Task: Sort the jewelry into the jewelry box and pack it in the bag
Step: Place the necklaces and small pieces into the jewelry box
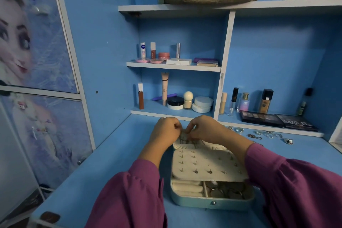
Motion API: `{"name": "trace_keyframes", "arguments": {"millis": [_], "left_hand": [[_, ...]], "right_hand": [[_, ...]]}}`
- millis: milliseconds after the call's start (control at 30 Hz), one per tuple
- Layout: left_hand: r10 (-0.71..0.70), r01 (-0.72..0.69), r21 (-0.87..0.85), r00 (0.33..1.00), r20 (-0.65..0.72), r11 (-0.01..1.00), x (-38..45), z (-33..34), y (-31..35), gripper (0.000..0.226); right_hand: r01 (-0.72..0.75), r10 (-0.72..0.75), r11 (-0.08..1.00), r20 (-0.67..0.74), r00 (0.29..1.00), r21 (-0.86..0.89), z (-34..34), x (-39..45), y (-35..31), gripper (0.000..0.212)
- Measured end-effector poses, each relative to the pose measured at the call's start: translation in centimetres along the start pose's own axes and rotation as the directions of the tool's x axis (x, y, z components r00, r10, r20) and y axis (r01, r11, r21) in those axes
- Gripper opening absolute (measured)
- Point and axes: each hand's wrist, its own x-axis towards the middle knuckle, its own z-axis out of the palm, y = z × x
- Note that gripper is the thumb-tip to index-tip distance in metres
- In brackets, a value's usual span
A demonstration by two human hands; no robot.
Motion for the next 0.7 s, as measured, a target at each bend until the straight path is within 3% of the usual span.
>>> {"name": "trace_keyframes", "arguments": {"millis": [100, 333, 567, 700], "left_hand": [[0.078, -0.071, 0.139, 0.996, -0.045, 0.988, 0.3, 0.4, 0.2, 0.018], [0.105, -0.102, 0.227, 0.995, 0.0, 0.969, 0.6, 0.4, -0.2, 0.024], [0.052, -0.053, 0.174, 0.999, 0.008, 0.983, 0.2, -0.5, -0.5, 0.03], [0.044, -0.044, 0.084, 0.999, -0.001, 0.996, -0.3, -1.4, -0.3, 0.032]], "right_hand": [[0.02, -0.021, 0.999, -0.016, 1.0, -0.046, 0.2, 0.1, -0.1, 0.017], [0.034, -0.032, 0.995, 0.028, 0.999, -0.097, 0.8, 0.2, -0.2, 0.019], [0.036, -0.027, 0.996, 0.117, 0.993, -0.081, 0.4, -0.2, -1.2, 0.019], [0.053, -0.05, 0.997, 0.053, 0.997, -0.056, -0.1, -0.4, -1.4, 0.025]]}}
